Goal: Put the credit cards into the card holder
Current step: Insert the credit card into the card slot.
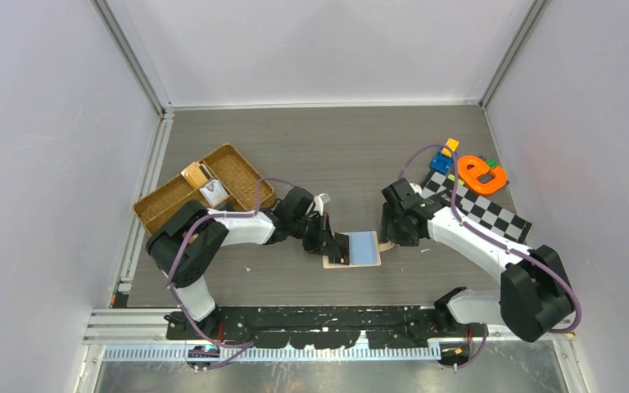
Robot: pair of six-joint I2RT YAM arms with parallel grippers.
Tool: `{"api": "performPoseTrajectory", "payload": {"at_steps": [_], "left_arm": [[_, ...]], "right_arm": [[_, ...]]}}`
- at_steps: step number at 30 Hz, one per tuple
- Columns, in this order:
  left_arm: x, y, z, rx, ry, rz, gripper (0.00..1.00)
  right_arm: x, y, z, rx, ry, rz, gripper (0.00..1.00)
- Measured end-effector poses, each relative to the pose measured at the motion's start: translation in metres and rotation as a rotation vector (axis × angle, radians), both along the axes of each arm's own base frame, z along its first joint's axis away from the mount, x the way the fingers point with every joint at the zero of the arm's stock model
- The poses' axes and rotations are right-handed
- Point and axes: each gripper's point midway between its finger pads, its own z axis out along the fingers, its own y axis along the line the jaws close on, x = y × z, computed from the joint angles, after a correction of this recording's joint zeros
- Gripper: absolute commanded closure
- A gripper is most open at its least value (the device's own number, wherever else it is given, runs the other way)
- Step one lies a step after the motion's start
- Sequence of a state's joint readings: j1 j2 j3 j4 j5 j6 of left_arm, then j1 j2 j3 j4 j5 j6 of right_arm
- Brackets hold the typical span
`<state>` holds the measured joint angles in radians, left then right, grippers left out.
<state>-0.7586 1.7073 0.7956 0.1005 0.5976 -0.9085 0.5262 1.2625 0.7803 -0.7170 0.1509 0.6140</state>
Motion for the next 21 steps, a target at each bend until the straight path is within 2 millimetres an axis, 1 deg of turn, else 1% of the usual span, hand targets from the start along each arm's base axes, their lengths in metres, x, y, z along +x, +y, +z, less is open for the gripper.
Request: {"api": "performPoseTrajectory", "payload": {"at_steps": [6,13,21], "left_arm": [[0.000,0.000,-0.013,0.020,0.026,0.003,1.00],[0.001,-0.003,-0.016,0.008,0.027,0.001,1.00],[0.003,-0.011,-0.014,-0.029,0.041,0.003,1.00]], "right_arm": [[-0.001,0.000,-0.015,-0.019,0.038,0.012,0.58],[0.001,-0.001,-0.024,-0.040,0.053,0.009,0.68],[0.001,-0.005,-0.033,-0.078,0.079,0.000,0.85]]}}
